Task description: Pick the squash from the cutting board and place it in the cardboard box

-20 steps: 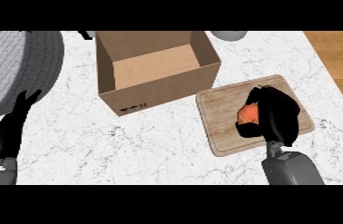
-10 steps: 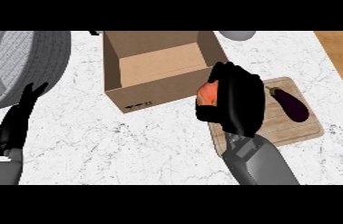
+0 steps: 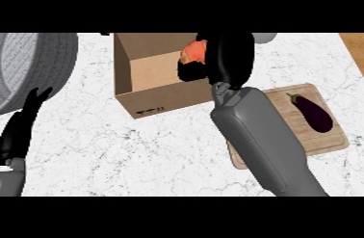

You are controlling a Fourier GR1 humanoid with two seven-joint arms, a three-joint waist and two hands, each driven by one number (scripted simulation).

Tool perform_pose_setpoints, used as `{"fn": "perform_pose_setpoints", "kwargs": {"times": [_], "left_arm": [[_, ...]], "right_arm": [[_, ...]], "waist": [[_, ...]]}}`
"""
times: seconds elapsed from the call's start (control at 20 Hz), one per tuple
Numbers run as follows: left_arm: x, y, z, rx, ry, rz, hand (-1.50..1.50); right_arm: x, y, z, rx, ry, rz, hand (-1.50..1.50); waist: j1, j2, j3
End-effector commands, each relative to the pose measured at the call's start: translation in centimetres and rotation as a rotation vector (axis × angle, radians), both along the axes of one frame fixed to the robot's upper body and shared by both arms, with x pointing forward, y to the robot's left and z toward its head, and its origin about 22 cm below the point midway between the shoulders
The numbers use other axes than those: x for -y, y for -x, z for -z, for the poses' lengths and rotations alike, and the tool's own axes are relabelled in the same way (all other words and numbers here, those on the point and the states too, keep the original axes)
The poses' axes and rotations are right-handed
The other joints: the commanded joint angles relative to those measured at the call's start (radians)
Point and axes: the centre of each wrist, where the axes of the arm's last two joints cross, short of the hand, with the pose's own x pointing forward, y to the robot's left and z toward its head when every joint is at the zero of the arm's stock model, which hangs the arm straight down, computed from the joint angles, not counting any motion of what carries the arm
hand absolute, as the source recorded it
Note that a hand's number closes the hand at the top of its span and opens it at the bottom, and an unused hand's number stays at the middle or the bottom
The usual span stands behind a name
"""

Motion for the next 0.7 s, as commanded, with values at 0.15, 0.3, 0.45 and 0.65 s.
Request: {"fn": "perform_pose_setpoints", "kwargs": {"times": [0.15,0.3,0.45,0.65], "left_arm": [[0.1,-0.2,0.1,0.015,-0.025,0.025,0.00],[0.5,-0.8,-0.2,0.015,-0.012,0.020,0.00],[1.8,-1.7,-0.2,0.033,-0.003,0.022,0.00],[1.4,-1.8,-0.8,0.032,-0.011,0.046,0.00]], "right_arm": [[-0.8,-5.5,0.3,-0.050,-0.151,0.039,1.50],[-0.9,-7.3,1.0,-0.048,-0.157,0.014,1.50],[-0.8,-8.8,0.7,-0.055,-0.168,0.033,1.50],[-0.3,-9.9,2.3,-0.105,-0.158,0.055,1.50]], "waist": [[0.022,0.007,0.001],[0.026,0.010,0.001],[0.034,0.017,0.001],[0.042,0.021,0.001]]}}
